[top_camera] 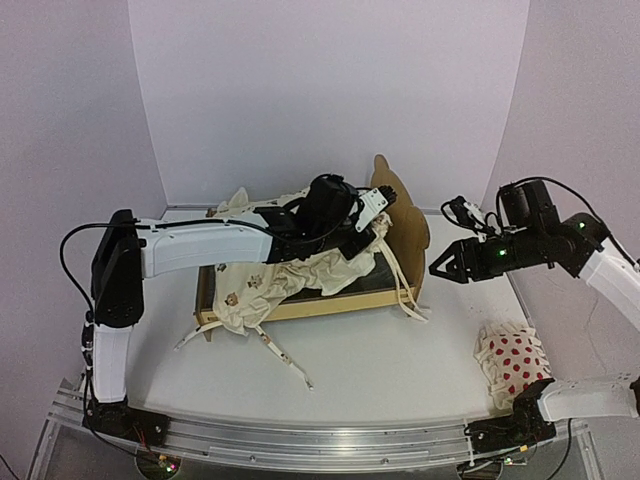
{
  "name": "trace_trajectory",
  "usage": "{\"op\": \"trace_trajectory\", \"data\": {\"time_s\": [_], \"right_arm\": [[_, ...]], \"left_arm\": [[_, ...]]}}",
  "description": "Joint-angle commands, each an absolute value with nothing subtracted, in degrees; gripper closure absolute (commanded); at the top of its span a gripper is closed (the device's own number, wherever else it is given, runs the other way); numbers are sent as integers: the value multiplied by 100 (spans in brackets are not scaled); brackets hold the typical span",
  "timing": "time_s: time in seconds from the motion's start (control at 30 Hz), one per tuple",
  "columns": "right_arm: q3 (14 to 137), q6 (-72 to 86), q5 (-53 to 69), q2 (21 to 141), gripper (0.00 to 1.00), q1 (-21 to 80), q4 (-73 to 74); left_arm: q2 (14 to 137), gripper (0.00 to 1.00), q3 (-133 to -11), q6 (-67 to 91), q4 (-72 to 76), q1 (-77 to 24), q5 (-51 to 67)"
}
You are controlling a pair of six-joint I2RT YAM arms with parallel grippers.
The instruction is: Set up the pet bed
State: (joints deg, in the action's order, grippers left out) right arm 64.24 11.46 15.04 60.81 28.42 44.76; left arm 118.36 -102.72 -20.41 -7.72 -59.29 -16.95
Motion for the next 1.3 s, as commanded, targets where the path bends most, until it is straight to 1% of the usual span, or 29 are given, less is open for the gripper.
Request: {"op": "trace_trajectory", "data": {"time_s": [0.0,0.07,0.13,0.4,0.63,0.93,1.27], "right_arm": [[6843,836,2038,6533,48,2863,3829],[6906,763,2144,6757,55,2892,3649],[6992,664,2144,7010,58,2993,3575],[7481,-220,790,8103,59,3851,3564],[7779,-442,70,8654,61,3946,3542],[7856,-372,254,9110,63,4005,3478],[7897,-353,404,9551,67,4186,3252]], "left_arm": [[11152,100,-10033,-1600,-418,-5826,-2031],[11018,100,-9905,-1495,-414,-5804,-2052],[10846,100,-9785,-1460,-403,-5799,-2066],[10417,100,-9260,-1411,-267,-5728,-2132],[10022,100,-8801,-1335,-220,-5576,-2150],[9659,100,-8400,-1250,-180,-5433,-2050],[9630,100,-8374,-1268,-202,-5407,-1995]]}}
